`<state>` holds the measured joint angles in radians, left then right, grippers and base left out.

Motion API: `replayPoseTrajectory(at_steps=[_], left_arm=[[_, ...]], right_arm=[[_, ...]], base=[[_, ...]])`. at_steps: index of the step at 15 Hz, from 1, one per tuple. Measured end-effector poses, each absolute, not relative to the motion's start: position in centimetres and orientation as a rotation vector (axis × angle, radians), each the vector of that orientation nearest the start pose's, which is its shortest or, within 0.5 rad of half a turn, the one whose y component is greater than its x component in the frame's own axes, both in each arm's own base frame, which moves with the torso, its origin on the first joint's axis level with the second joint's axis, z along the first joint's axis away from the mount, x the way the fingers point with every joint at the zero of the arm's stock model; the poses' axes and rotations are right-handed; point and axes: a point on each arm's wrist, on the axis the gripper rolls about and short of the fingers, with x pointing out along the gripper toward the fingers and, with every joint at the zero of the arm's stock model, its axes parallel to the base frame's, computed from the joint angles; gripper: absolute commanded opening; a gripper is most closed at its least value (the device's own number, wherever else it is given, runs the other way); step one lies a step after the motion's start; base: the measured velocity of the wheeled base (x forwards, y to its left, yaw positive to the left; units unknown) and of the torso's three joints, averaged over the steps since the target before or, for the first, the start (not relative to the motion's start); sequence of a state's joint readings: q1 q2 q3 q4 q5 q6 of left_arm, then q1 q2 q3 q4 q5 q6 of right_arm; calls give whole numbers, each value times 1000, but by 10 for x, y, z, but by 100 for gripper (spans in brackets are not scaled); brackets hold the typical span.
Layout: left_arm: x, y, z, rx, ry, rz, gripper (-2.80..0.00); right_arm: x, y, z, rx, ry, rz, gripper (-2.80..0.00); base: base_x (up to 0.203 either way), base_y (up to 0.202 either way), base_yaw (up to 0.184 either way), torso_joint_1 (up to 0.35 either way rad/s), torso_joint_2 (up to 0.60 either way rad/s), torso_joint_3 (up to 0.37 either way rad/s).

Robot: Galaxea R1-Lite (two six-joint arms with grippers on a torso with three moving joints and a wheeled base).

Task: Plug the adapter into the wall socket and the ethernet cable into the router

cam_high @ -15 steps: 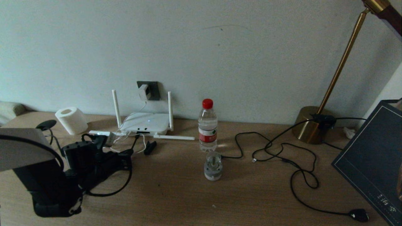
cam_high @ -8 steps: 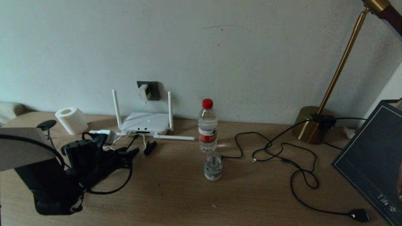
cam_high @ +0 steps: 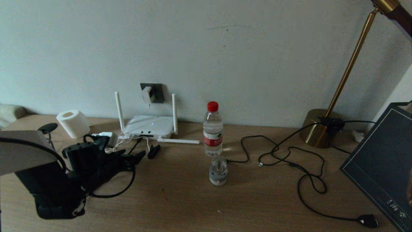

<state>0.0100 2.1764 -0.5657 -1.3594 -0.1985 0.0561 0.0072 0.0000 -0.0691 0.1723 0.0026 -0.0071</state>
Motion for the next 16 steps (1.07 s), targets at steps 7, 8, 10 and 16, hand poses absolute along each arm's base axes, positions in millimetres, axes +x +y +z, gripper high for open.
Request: replayPoseTrajectory(at_steps=[7,8,10,16], left_arm=[[339,-1,45,30,239,-194,0],[339,-1,45,30,239,-194,0],[339,-1,46,30,237,-194,0],[328,-1,60,33,212,-192,0]], right_arm=[[-29,0,77,-7,103,10,-280],[-29,0,77,-8,103,10,-280],[-29,0,77,-7,103,10,-280],[-29,0,77,-7,103,10,-280]], base=[[0,0,0,0,0,0],[0,0,0,0,0,0],[0,0,0,0,0,0],[0,0,0,0,0,0]])
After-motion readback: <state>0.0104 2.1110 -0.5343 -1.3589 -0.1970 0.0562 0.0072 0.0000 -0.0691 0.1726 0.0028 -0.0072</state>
